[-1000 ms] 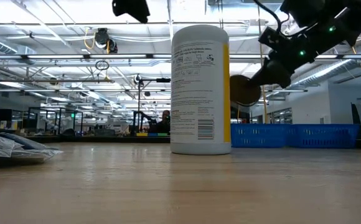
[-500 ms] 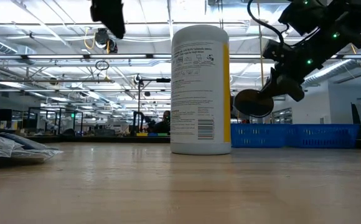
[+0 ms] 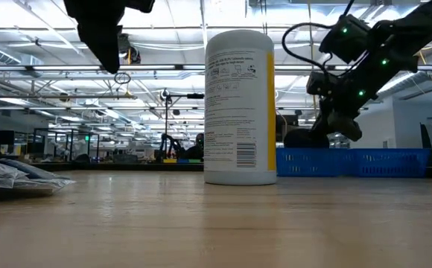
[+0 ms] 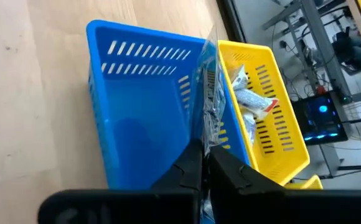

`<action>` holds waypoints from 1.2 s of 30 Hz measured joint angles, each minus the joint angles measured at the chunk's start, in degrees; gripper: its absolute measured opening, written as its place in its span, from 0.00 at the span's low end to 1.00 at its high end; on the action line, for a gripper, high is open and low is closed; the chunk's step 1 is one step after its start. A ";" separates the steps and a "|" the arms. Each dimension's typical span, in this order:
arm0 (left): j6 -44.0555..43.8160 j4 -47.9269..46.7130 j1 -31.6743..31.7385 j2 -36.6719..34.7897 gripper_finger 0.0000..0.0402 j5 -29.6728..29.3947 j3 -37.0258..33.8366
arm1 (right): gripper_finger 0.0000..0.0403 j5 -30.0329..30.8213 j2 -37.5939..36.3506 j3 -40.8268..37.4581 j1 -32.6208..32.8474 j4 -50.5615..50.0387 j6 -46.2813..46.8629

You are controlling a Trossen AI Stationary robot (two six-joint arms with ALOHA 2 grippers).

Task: Pick & Place Travel size toiletries
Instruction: Put the black hair brush into the left blue bin

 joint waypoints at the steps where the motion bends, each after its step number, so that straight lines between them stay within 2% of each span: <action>1: -0.53 0.03 -0.33 -0.02 0.26 -0.10 -0.07 | 0.00 -0.02 0.70 0.00 -0.32 0.80 -0.44; 7: -2.41 0.06 -1.98 -0.04 0.26 -0.22 -0.21 | 0.06 0.01 3.09 -0.04 -0.74 4.82 -1.75; 14: -2.85 0.04 -2.88 -0.04 0.26 -0.22 -0.21 | 0.14 -0.02 3.15 -0.04 -0.74 5.06 -4.95; 25: -5.29 -0.56 -3.18 -0.04 0.26 -0.46 -0.21 | 0.36 0.00 3.13 -0.04 -0.45 8.71 -6.18; 36: -9.34 -1.48 -5.81 -0.04 0.26 5.05 -0.21 | 0.53 0.53 0.36 -0.04 4.19 15.77 -7.95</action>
